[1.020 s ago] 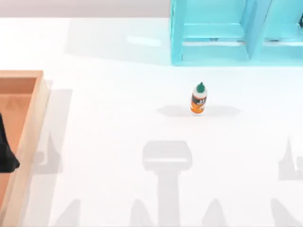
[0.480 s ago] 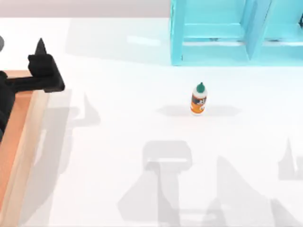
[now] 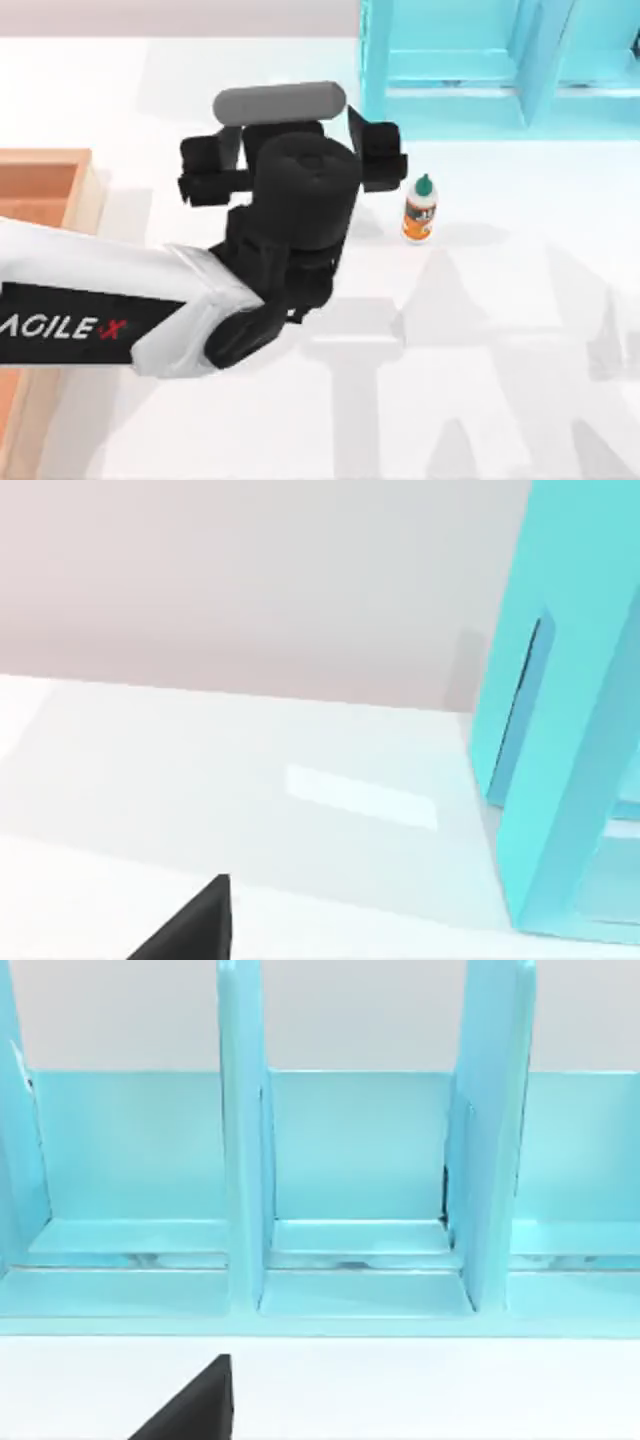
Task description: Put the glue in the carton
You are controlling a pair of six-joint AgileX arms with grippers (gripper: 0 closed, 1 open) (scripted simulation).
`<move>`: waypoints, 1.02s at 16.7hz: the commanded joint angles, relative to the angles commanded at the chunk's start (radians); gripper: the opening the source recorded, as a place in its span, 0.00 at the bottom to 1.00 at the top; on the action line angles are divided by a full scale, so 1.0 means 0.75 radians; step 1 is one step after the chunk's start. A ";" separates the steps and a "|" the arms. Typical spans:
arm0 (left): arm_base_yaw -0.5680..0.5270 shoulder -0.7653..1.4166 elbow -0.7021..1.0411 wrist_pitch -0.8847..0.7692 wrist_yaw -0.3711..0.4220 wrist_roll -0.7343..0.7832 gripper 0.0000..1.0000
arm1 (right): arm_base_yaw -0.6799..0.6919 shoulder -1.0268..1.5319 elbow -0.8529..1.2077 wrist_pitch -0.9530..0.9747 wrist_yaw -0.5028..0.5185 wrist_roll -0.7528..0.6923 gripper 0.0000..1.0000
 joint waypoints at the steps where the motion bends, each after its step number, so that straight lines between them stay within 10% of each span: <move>1: -0.059 0.129 0.056 0.042 -0.052 -0.019 1.00 | 0.000 0.000 0.000 0.000 0.000 0.000 1.00; 8: -0.351 0.725 0.321 0.241 -0.305 -0.119 1.00 | 0.000 0.000 0.000 0.000 0.000 0.000 1.00; 17: -0.369 0.809 0.366 0.260 -0.323 -0.123 1.00 | 0.000 0.000 0.000 0.000 0.000 0.000 1.00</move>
